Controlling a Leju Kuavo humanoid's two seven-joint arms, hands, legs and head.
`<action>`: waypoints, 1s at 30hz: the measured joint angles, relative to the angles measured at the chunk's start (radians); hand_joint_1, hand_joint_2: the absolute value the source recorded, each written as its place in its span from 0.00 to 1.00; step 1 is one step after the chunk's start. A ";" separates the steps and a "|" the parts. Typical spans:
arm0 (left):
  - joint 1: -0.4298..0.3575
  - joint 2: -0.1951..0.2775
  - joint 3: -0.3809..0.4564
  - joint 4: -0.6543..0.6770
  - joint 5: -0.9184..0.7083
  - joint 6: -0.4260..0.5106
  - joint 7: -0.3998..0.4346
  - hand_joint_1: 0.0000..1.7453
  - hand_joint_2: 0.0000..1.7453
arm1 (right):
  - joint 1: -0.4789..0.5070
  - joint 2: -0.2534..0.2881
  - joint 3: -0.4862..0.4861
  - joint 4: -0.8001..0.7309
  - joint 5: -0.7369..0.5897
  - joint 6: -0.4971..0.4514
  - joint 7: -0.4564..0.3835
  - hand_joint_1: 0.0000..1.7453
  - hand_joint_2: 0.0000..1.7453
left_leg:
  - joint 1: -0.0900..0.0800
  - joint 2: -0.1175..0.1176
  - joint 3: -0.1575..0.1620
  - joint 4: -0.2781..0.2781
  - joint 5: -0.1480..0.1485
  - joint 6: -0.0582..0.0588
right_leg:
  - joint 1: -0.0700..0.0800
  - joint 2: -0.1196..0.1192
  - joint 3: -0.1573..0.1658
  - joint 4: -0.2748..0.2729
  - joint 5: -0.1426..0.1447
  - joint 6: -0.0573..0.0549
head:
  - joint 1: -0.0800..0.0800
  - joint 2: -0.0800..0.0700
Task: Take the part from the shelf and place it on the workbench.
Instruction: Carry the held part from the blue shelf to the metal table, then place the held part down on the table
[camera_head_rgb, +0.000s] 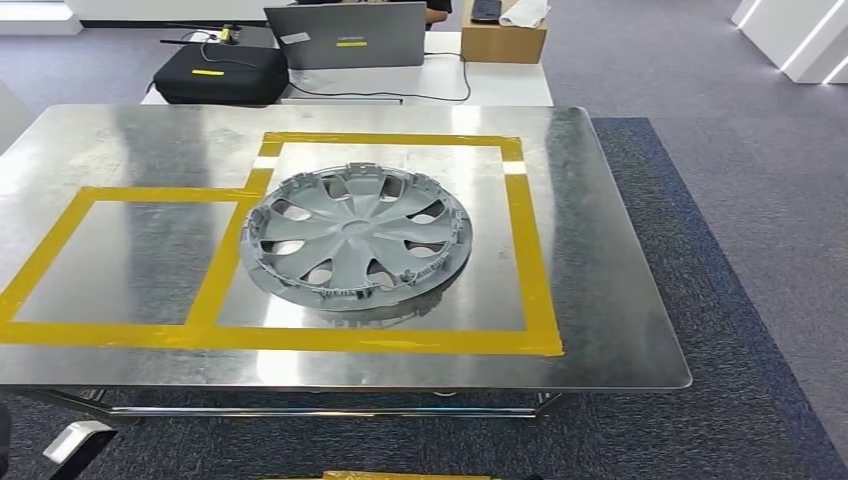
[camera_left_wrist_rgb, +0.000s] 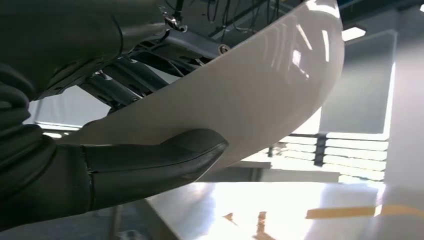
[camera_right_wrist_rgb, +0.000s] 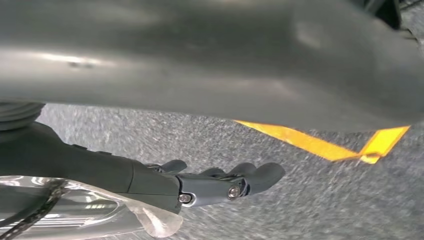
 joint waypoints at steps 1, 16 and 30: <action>-0.030 0.042 0.005 0.059 -0.040 -0.008 0.042 1.00 1.00 | -0.002 0.000 0.007 0.000 0.005 0.004 0.000 0.00 0.00 | 0.000 0.000 0.001 -0.001 0.001 -0.001 | 0.000 0.000 0.000 0.000 0.000 0.000 | 0.000 0.000; -0.230 0.394 -0.183 0.503 -0.194 0.012 0.368 1.00 1.00 | -0.027 0.001 0.053 0.000 0.013 0.015 0.048 0.00 0.00 | 0.001 -0.001 0.002 -0.005 0.003 -0.005 | 0.001 0.001 0.000 0.000 0.000 -0.001 | 0.000 0.000; -0.370 0.491 -0.453 0.614 -0.292 -0.010 0.524 1.00 1.00 | -0.057 0.004 0.071 0.000 0.012 0.033 0.087 0.00 0.00 | 0.001 -0.003 0.002 -0.005 0.005 -0.005 | 0.000 -0.002 0.000 0.000 0.001 -0.002 | 0.000 0.000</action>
